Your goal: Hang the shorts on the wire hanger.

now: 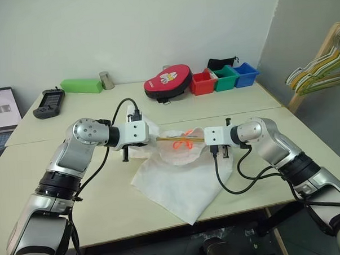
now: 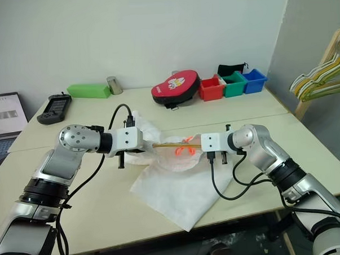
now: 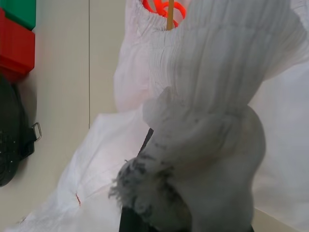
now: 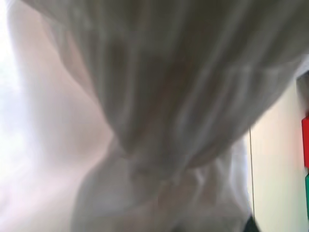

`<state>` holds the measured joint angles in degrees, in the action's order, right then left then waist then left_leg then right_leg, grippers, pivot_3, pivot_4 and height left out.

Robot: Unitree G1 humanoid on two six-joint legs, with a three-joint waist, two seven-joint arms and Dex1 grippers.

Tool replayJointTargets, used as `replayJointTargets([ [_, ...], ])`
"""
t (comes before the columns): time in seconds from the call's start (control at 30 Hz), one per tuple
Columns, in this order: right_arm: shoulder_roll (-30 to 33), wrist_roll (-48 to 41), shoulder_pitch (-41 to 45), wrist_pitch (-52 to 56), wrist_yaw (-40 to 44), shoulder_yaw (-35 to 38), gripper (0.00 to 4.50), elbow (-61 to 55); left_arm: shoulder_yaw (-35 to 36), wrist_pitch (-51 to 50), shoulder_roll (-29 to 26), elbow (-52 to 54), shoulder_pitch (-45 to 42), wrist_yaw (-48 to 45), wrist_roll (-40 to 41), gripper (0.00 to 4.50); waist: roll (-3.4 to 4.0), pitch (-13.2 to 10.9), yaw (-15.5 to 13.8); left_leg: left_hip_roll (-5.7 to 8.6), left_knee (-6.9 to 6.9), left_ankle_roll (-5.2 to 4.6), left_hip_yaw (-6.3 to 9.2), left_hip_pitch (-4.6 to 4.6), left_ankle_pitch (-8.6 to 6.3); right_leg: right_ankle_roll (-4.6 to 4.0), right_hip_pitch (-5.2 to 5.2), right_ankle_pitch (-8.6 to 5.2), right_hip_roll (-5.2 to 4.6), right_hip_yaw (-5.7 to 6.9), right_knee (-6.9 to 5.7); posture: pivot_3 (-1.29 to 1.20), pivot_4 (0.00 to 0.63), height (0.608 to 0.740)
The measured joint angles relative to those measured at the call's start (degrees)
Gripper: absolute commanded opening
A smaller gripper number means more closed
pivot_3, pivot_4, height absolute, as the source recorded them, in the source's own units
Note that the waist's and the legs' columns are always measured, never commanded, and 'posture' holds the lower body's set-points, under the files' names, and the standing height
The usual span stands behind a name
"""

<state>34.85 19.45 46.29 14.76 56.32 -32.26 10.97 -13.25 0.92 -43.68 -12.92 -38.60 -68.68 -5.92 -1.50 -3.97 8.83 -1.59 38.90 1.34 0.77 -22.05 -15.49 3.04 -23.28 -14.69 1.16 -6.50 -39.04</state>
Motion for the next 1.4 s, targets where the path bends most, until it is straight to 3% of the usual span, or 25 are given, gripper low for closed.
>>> replayJointTargets([
  [0.17, 0.0, 0.19, 0.0, -0.23, -0.09, 0.18, 0.02, 0.18, -0.02, 0.37, 0.05, 0.0, -0.03, 0.34, 0.0, 0.0, -0.01, 0.01, 0.0, 0.0, 0.0, 0.0, 0.01, 0.0, 0.0, -0.01, 0.0, 0.01, 0.0, 0.01, 0.0, -0.06, 0.0, 0.74],
  [0.23, 0.0, 0.2, 0.0, -0.3, -0.11, 0.22, 0.0, 0.38, -0.02, 0.59, 0.16, -0.07, -0.06, 0.44, 0.05, 0.6, -0.01, 0.01, 0.0, 0.0, 0.0, 0.0, 0.01, 0.0, 0.0, -0.02, 0.0, 0.01, 0.0, 0.01, 0.0, -0.06, 0.001, 0.74],
  [0.63, -0.43, -0.29, -1.12, 2.86, -1.05, 2.44, 0.0, 0.1, 5.03, -6.74, -0.38, 1.72, -0.57, -4.31, 11.57, 3.02, -0.01, 0.0, -0.04, 0.0, 0.0, 0.0, 0.02, -0.01, 0.0, 0.04, 0.0, -0.02, 0.0, 0.02, 0.0, -0.06, 0.02, 0.74],
  [0.87, 2.12, -2.92, -6.81, 8.49, 1.44, 6.7, 0.0, -5.6, 10.6, -17.21, -8.28, 3.96, -1.54, -10.52, 20.04, 4.39, 0.02, -0.06, -0.06, -0.02, -0.03, 0.0, 0.05, -0.01, -0.01, 0.01, 0.0, -0.09, 0.01, 0.07, 0.02, -0.09, 0.042, 0.74],
  [1.07, 6.93, -5.2, -15.62, 15.09, 2.32, 11.6, 0.0, -13.23, 13.02, -22.57, -7.44, 3.91, -6.31, -9.61, 23.74, 4.45, 0.05, -0.1, -0.93, 0.01, -0.02, 0.0, 0.04, 0.02, 0.0, -0.03, 0.06, -0.14, 0.0, 0.1, 0.04, -0.18, 0.031, 0.74],
  [1.3, 9.59, -12.31, -35.86, 41.97, 2.32, 28.16, 0.0, -39.55, 10.53, -26.76, 4.64, 10.0, -3.02, -5.05, 27.55, 4.45, 0.15, -0.04, 0.89, 0.0, -0.02, 0.02, 0.1, -0.04, -0.02, 0.04, 0.05, -0.22, -0.01, 0.12, 0.04, -0.4, 0.038, 0.74],
  [1.4, 8.13, -15.12, -42.44, 57.96, 0.94, 35.81, 0.0, -52.81, 7.2, -26.69, 12.58, 10.32, -2.72, -2.03, 27.85, 4.45, 0.11, -0.04, 4.23, 0.03, 0.05, 0.04, 0.01, 0.0, -0.02, 0.06, 0.1, -0.21, -0.02, 0.02, 0.04, -0.42, 0.038, 0.74],
])
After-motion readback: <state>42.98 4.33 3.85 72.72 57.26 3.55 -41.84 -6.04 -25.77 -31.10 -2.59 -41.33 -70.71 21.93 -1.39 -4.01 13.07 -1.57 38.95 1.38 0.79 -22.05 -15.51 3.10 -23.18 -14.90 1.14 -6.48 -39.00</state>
